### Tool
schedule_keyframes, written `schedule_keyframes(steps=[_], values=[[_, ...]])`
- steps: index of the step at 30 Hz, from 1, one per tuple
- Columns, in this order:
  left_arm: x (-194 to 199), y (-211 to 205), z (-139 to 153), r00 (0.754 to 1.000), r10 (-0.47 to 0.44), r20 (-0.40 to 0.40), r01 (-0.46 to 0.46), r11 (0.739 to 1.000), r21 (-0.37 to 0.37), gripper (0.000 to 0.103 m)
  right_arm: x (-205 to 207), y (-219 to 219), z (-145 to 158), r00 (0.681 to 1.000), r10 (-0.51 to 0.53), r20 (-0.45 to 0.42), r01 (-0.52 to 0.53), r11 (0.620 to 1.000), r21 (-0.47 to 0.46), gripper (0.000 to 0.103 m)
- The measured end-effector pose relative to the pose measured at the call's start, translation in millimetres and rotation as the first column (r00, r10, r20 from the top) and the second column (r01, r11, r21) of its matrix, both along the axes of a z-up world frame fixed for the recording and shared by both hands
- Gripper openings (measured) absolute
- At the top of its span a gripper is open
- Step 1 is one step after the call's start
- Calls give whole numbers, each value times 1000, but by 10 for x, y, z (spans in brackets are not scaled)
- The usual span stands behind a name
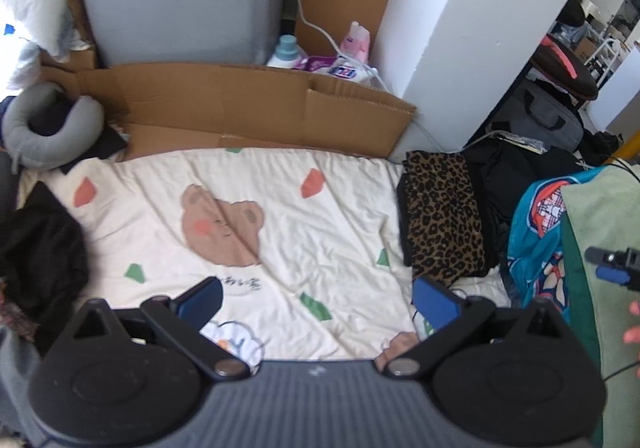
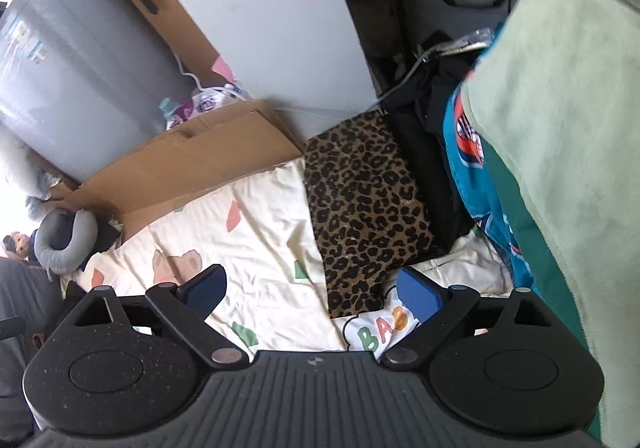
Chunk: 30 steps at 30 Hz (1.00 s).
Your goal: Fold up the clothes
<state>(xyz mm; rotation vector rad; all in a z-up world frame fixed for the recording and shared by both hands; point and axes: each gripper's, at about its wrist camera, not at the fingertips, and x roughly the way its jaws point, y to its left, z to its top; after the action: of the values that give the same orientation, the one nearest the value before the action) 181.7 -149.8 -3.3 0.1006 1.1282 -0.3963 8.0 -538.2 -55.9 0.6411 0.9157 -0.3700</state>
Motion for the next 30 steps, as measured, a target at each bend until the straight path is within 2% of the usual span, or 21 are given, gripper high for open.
schedule_keyframes(steps=[3, 8, 16, 24, 30], values=[[-97, 192, 149, 1000, 13, 15, -13, 1000, 25, 102, 41, 113, 208, 1000, 18, 3, -17, 1000, -13, 100], [-204, 585, 423, 998, 59, 10, -59, 998, 7, 102, 131, 332, 638, 998, 55, 23, -55, 998, -34, 100], [-460, 1175, 806, 987, 153, 45, -153, 988, -3, 102, 256, 839, 1261, 987, 159, 32, -156, 984, -85, 100], [-781, 1769, 1023, 974, 216, 65, -215, 976, -14, 103, 246, 1347, 1907, 969, 235, 81, -223, 965, -139, 100], [-934, 2064, 1094, 964, 254, 81, -252, 967, -34, 103, 331, 1759, 2242, 943, 319, 94, -301, 939, -166, 100]])
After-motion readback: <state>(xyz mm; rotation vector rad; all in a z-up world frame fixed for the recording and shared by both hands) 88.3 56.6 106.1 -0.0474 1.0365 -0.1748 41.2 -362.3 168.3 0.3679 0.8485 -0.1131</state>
